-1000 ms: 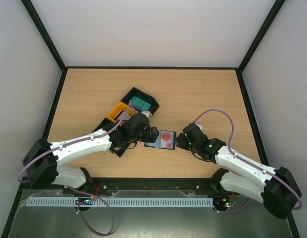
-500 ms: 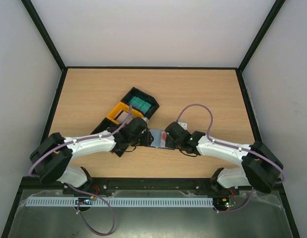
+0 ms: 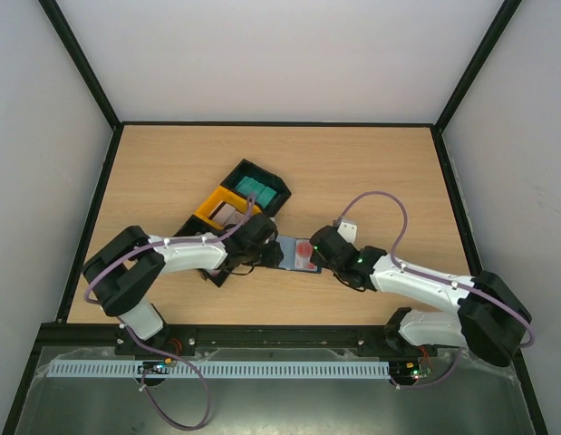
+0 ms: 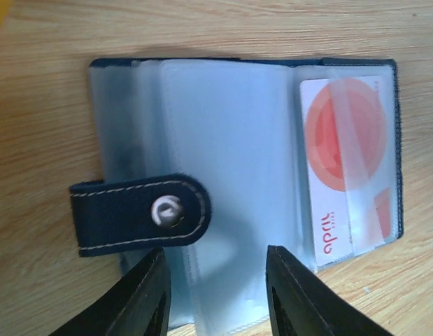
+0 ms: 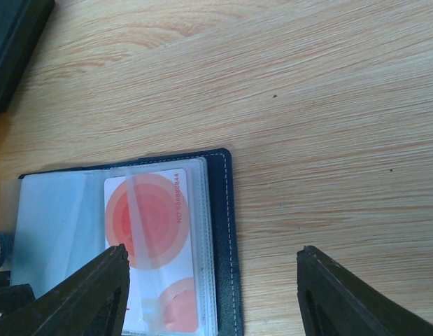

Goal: Put the credit cards into the card holder
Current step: Turn over the card slot in the card holder.

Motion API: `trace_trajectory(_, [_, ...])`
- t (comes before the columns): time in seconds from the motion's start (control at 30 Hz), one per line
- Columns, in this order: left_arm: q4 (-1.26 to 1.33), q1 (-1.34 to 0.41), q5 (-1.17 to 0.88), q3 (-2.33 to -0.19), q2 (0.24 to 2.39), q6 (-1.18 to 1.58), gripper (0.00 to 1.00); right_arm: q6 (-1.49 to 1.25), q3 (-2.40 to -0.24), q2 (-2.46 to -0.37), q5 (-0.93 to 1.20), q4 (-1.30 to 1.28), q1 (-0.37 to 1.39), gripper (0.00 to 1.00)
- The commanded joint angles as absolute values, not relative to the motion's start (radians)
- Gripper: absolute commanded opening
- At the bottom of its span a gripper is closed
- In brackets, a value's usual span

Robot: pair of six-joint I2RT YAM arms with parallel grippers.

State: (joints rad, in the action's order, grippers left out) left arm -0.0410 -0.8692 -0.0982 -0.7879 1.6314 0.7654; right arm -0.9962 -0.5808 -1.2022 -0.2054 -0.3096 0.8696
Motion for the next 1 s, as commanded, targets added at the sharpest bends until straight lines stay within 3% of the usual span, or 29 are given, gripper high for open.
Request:
trace_trajectory(0.0, [-0.032, -0.864, -0.113, -0.828, 1.641, 0.725, 0.37, -1.019, -0.555, -1.172, -0.278, -0.326, 0.864, 0.63])
trace_trajectory(0.17, [-0.033, -0.864, -0.132, -0.848, 1.642, 0.71, 0.33, -1.021, -0.54, -1.155, -0.287, -0.322, 0.861, 0.64])
trace_trajectory(0.47, [0.008, -0.864, -0.223, -0.868, 1.685, 0.695, 0.41, -1.029, -0.527, -1.114, -0.303, -0.334, 0.856, 0.65])
trace_trajectory(0.97, [0.084, -0.895, -0.345, -1.001, 1.833, 0.644, 0.44, -1.13, -0.476, -0.856, -0.441, -0.427, 0.85, 0.66])
